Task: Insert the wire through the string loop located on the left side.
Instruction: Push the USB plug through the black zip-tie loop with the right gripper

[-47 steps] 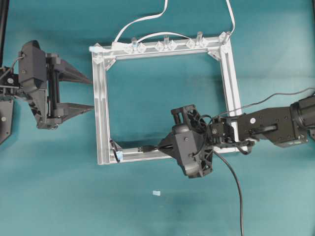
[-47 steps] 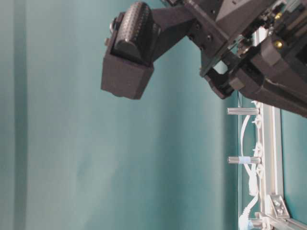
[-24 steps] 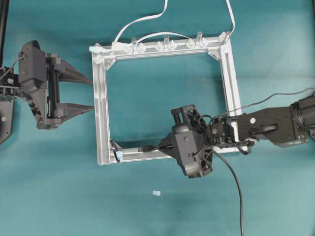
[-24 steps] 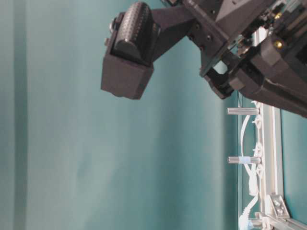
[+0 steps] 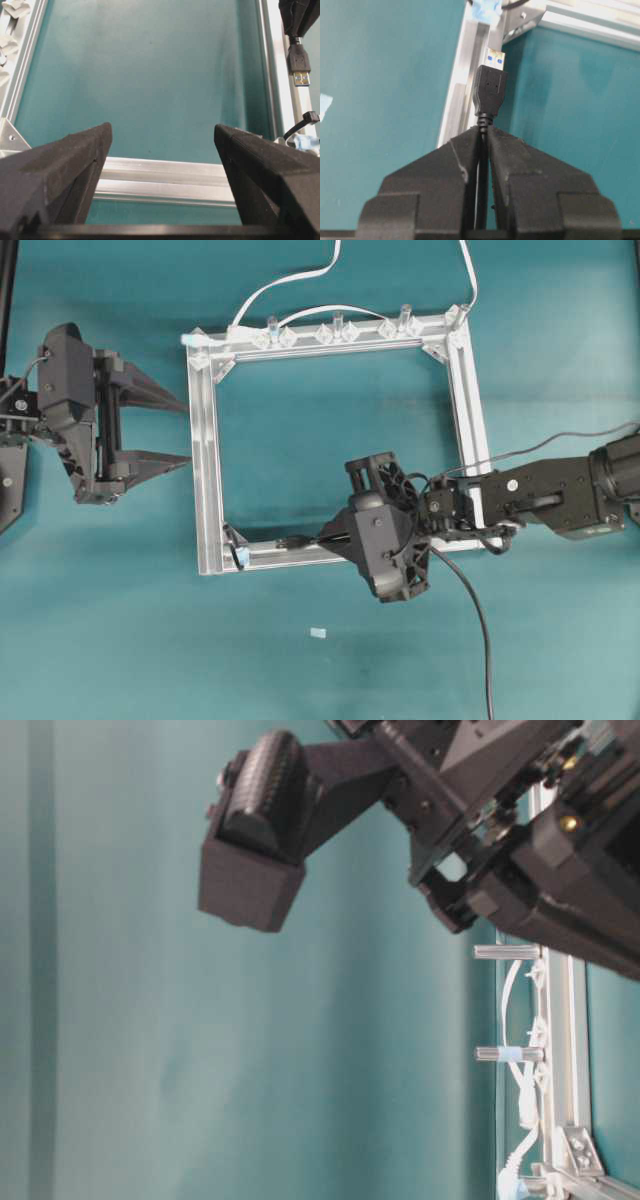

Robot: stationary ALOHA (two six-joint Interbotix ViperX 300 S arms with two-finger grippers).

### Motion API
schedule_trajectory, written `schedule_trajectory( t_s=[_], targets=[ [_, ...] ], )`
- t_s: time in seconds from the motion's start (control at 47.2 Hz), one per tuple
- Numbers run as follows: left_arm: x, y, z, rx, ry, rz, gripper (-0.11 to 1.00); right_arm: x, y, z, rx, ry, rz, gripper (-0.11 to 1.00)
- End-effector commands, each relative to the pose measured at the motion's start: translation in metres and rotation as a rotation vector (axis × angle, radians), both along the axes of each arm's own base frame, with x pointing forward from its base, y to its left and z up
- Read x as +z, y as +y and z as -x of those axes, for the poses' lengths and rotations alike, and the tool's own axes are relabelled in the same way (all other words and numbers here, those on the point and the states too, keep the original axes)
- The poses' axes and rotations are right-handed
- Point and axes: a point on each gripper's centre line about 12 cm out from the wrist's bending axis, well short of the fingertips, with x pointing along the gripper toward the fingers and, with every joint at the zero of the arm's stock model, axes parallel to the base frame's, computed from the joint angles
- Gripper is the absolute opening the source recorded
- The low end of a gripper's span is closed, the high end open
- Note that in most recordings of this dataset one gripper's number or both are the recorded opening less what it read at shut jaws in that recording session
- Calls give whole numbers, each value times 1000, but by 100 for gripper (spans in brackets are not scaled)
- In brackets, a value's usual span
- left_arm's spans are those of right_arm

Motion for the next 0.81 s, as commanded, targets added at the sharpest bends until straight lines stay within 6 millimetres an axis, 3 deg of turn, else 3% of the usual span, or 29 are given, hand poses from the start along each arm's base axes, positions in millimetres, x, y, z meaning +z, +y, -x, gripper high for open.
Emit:
schedule_trajectory(
  t_s=[0.0,0.784],
  targets=[
    [5,-2,-2,-5,-16,7,87,18,0,-10,-3,-60,-3,9],
    [-10,-24,7,-94,58,12,87,13,1,-52,-13,-75,-10,9]
  ],
)
